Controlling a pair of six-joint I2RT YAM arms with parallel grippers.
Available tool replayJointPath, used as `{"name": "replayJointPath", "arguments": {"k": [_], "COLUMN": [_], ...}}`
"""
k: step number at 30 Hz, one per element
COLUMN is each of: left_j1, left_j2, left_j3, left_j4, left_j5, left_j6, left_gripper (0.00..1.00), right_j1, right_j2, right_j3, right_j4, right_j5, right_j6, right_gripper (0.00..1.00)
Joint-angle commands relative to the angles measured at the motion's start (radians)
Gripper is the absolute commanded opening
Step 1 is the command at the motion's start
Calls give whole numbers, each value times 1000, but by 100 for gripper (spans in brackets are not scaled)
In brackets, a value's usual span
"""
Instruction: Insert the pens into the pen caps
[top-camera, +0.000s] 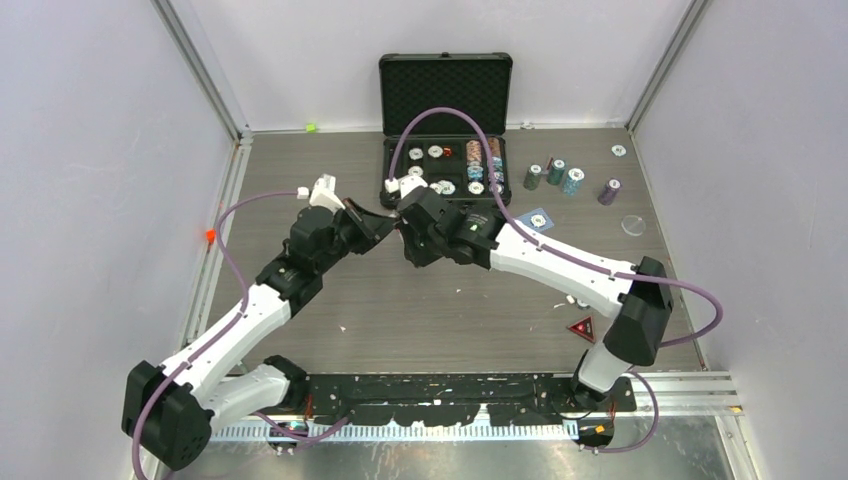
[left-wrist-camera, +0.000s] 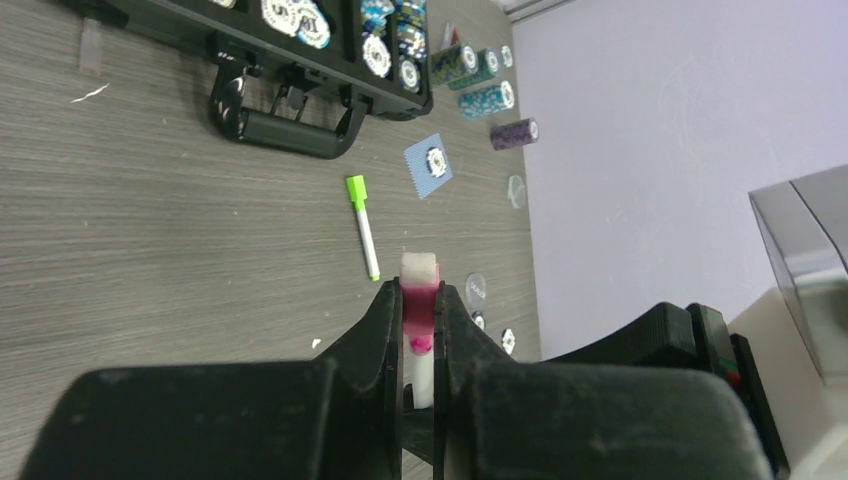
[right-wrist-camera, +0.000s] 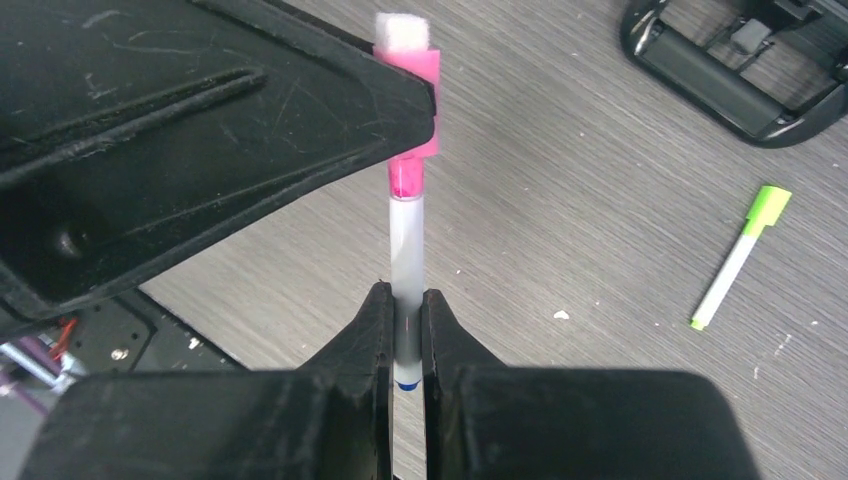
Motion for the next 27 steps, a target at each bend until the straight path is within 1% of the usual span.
{"name": "replayJointPath", "arguments": {"k": [1,3,7,11,13,17,19,22,25,27], "left_j1": [-39,-39,-40,-41,-41,-41,-40,-41,-41,-42], "left_j2": [-42,-59,-92,-83,-58,-14,-7,-12,-24,-35], "left_j3": [-58,-98,-191,-266,-287,-325,-326,-325,-307,-292], "left_j4": [72,171,393,621,708,884,911,898,809,716], "left_j5": [206,246,309,386,431,493,509,510,507,491], "left_j6": [28,20,9,-28,-46,-92,-100,-90,-60,-31], "left_gripper": [0,0,0,0,0,0,0,0,0,0], "right_j1": [-60,-87,-136,-163,-170,-179,-182,-186,-186,-186], "right_j2": [-120,-161,-258,-336,-365,-409,-419,-426,-425,-420], "right_j3": [16,-21,-133,-229,-267,-312,-314,-304,-280,-259], "right_j4": [312,365,533,699,785,877,890,879,822,768], "right_j5": [-95,-179,-355,-478,-537,-601,-614,-610,-578,-523], "right_j6": [-15,3,38,67,84,106,106,96,70,47], "right_gripper": [0,0,1,0,0,0,1,1,0,1]}}
